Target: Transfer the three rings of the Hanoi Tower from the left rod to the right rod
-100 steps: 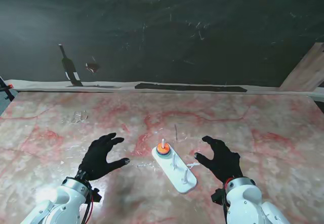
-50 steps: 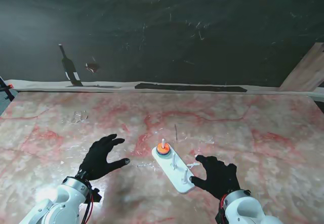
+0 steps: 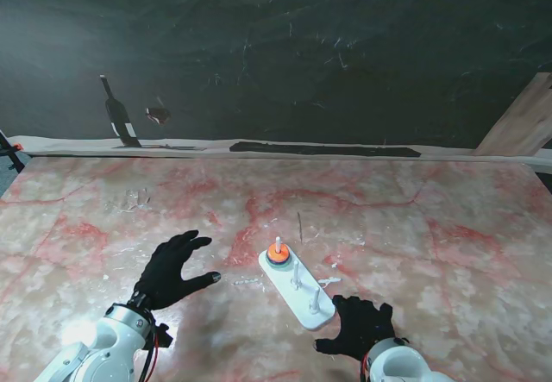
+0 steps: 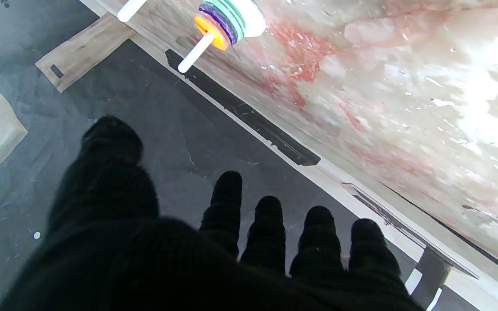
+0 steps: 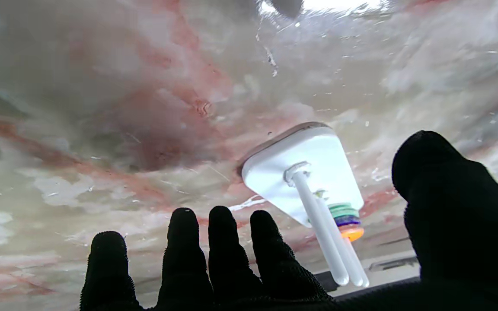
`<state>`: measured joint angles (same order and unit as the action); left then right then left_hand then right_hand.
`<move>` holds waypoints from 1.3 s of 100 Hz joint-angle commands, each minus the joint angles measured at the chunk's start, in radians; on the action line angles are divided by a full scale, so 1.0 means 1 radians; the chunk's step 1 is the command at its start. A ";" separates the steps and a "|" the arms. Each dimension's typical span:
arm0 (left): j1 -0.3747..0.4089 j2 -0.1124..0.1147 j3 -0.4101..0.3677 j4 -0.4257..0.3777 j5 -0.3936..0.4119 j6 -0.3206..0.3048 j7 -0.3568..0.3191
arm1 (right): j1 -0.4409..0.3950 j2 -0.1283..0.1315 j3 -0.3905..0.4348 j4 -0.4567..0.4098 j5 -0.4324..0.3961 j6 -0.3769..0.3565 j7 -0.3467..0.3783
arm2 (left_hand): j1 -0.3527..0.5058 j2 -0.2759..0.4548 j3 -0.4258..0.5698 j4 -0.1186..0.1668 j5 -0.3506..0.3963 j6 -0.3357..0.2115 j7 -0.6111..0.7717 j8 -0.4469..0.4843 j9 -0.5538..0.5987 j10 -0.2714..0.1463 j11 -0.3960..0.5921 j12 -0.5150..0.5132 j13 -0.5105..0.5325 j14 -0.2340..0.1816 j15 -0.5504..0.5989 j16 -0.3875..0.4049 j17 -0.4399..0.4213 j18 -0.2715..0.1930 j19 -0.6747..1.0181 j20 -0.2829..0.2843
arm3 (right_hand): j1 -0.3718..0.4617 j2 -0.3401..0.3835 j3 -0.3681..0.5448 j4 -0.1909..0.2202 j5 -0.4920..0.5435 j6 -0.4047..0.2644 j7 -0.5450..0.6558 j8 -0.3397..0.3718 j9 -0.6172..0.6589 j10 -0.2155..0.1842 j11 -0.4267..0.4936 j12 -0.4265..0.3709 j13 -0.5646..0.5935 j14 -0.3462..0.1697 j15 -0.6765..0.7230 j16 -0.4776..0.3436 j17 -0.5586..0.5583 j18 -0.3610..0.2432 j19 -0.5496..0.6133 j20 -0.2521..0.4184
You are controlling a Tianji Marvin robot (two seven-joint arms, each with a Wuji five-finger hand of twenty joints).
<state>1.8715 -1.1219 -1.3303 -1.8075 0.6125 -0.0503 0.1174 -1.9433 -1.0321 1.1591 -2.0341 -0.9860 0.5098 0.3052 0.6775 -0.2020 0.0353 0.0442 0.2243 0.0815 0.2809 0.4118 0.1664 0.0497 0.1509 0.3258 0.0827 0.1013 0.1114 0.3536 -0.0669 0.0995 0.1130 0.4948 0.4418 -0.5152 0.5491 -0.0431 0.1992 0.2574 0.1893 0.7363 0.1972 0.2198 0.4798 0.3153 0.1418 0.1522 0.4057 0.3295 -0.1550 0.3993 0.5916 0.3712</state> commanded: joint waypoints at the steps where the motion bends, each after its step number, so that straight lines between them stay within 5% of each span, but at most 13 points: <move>1: 0.002 0.001 0.003 -0.004 -0.003 -0.002 -0.004 | 0.028 -0.004 -0.018 0.016 -0.029 0.004 0.025 | -0.030 -0.004 -0.033 0.016 -0.032 -0.009 -0.007 -0.005 -0.006 0.029 -0.008 -0.002 -0.031 -0.002 -0.011 0.001 0.000 -0.002 -0.005 -0.007 | -0.068 -0.037 0.033 -0.025 -0.048 0.035 0.002 0.046 -0.042 0.019 -0.063 0.007 -0.037 -0.010 -0.036 -0.013 -0.023 0.009 -0.047 0.016; 16: -0.003 0.002 0.007 0.000 -0.008 -0.001 -0.010 | 0.120 -0.001 -0.116 0.080 -0.082 0.083 0.032 | -0.032 -0.003 -0.034 0.016 -0.038 -0.009 -0.010 -0.005 -0.009 0.030 -0.012 -0.003 -0.032 0.000 -0.012 0.001 -0.001 -0.002 -0.005 -0.007 | -0.095 -0.029 0.046 -0.030 -0.074 0.042 0.033 0.112 -0.061 0.023 -0.168 0.092 -0.042 -0.008 -0.095 -0.017 -0.032 0.003 -0.107 0.062; 19: -0.004 0.002 0.008 0.000 -0.009 -0.001 -0.013 | 0.136 0.001 -0.130 0.089 -0.076 0.094 0.036 | -0.033 -0.003 -0.034 0.016 -0.040 -0.010 -0.011 -0.005 -0.010 0.031 -0.013 -0.003 -0.032 0.000 -0.013 0.001 -0.001 -0.001 -0.005 -0.007 | -0.098 -0.024 0.046 -0.029 -0.078 0.039 0.030 0.136 -0.060 0.022 -0.215 0.179 -0.041 -0.008 -0.106 -0.005 -0.026 0.000 -0.150 0.118; 40: -0.005 0.002 0.006 -0.002 -0.019 0.009 -0.021 | 0.234 0.010 -0.246 0.149 -0.069 0.189 0.049 | -0.034 -0.002 -0.035 0.016 -0.043 -0.011 -0.016 -0.004 -0.011 0.032 -0.019 -0.003 -0.034 0.004 -0.016 0.001 0.000 -0.001 -0.007 -0.009 | -0.129 -0.016 0.059 -0.029 -0.119 0.035 0.045 0.199 -0.107 0.025 -0.342 0.380 -0.048 -0.003 -0.158 -0.003 -0.010 -0.005 -0.247 0.221; 82: 0.000 0.004 0.001 -0.007 -0.020 0.013 -0.033 | 0.381 0.022 -0.401 0.267 -0.020 0.312 0.029 | -0.042 -0.001 -0.038 0.016 -0.048 -0.013 -0.025 -0.004 -0.012 0.041 -0.022 -0.002 -0.034 0.011 -0.018 0.002 -0.001 0.004 -0.009 -0.013 | -0.151 -0.001 0.067 -0.031 -0.107 0.073 -0.046 0.139 -0.098 0.042 -0.407 0.365 -0.053 0.007 -0.193 -0.006 0.000 -0.004 -0.293 0.219; 105: 0.001 0.005 0.001 -0.008 -0.018 0.014 -0.035 | 0.428 0.021 -0.454 0.315 -0.025 0.318 0.011 | -0.046 -0.001 -0.038 0.017 -0.048 -0.013 -0.029 -0.003 -0.012 0.041 -0.023 -0.002 -0.034 0.014 -0.017 0.003 -0.001 0.006 -0.010 -0.015 | -0.113 0.051 0.038 -0.020 -0.139 0.021 0.065 0.290 -0.094 0.022 -0.413 0.312 -0.049 -0.009 -0.191 0.007 0.011 -0.008 -0.322 0.218; 112: 0.001 0.005 0.002 -0.007 -0.017 0.014 -0.035 | 0.435 0.020 -0.462 0.323 -0.025 0.316 0.004 | -0.045 -0.002 -0.037 0.017 -0.047 -0.013 -0.030 -0.003 -0.013 0.040 -0.024 -0.003 -0.034 0.014 -0.017 0.003 -0.001 0.006 -0.010 -0.015 | -0.048 0.090 -0.004 -0.014 -0.148 0.012 0.131 0.369 -0.098 0.021 -0.396 0.340 -0.046 -0.012 -0.171 0.013 0.011 -0.008 -0.320 0.229; 130: 0.001 0.005 0.001 -0.007 -0.016 0.013 -0.036 | 0.426 0.021 -0.447 0.327 -0.046 0.283 0.019 | -0.047 -0.003 -0.038 0.017 -0.046 -0.013 -0.032 -0.002 -0.012 0.039 -0.023 -0.002 -0.034 0.015 -0.016 0.003 -0.001 0.007 -0.010 -0.016 | 0.013 0.115 -0.030 -0.002 -0.124 -0.010 0.186 0.400 -0.105 0.012 -0.367 0.412 -0.037 -0.020 -0.129 0.014 0.008 -0.007 -0.312 0.245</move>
<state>1.8676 -1.1190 -1.3292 -1.8097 0.5957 -0.0372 0.0841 -1.4993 -1.0111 0.7097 -1.7210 -1.0237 0.8101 0.3046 0.6550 -0.2020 0.0247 0.0442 0.2006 0.0776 0.2728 0.4118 0.1664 0.0497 0.1509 0.3258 0.0827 0.1132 0.1114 0.3536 -0.0672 0.1098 0.1129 0.4825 0.3987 -0.4414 0.5270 -0.0605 0.0343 0.3375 0.2677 1.0881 0.1235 0.2371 0.0939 0.6961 0.1117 0.1641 0.2641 0.3417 -0.1390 0.3868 0.2996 0.5858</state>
